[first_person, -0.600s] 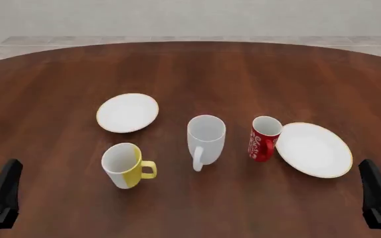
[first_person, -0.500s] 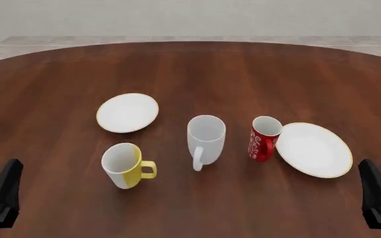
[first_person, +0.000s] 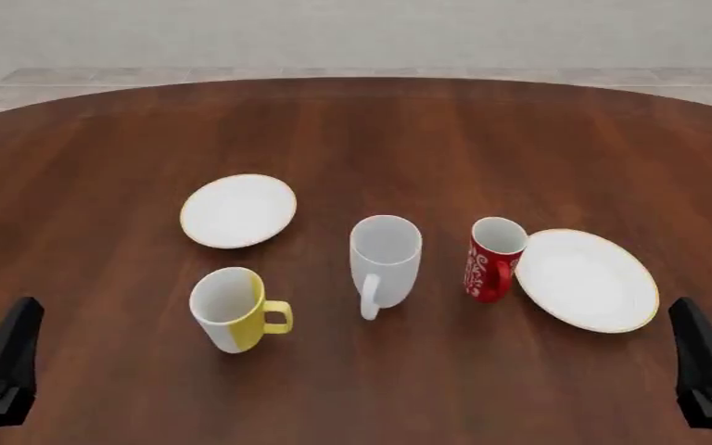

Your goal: Put the white mug on the left plate.

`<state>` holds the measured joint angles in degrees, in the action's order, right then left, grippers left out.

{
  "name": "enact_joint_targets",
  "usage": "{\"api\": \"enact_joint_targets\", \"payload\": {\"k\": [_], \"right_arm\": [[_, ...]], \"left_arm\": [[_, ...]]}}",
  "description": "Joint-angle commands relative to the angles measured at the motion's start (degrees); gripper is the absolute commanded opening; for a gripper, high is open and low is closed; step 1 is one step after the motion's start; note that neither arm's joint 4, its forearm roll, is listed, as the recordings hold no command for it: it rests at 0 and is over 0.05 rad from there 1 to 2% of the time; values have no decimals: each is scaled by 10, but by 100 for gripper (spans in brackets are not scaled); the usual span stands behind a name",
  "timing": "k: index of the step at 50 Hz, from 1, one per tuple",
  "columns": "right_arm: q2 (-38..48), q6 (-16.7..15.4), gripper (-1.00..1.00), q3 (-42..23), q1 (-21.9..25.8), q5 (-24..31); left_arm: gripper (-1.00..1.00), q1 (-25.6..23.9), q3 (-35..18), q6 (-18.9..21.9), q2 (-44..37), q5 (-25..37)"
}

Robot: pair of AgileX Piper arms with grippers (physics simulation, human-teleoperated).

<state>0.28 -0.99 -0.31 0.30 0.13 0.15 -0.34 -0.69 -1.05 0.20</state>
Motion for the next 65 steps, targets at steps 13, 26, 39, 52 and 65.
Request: {"api": "enact_joint_targets", "payload": {"k": [13,26,39,52,65], "right_arm": [[-2,-2,100,-2,0,1],[-2,-4,100,-2,1,1],[-2,-2,100,-1,0,0],[-2,-2,100,0,2,-2],[-2,-3,100,-3,1,1]], "left_arm": [[100,-54,-71,-5,-161,-61],[100,-102,-106,-1,-211,-70],[100,-174,-128,19,-303,-120],[100,-239,-155,28,-413,-174],[100,-290,-189,39,-497,-195]]}}
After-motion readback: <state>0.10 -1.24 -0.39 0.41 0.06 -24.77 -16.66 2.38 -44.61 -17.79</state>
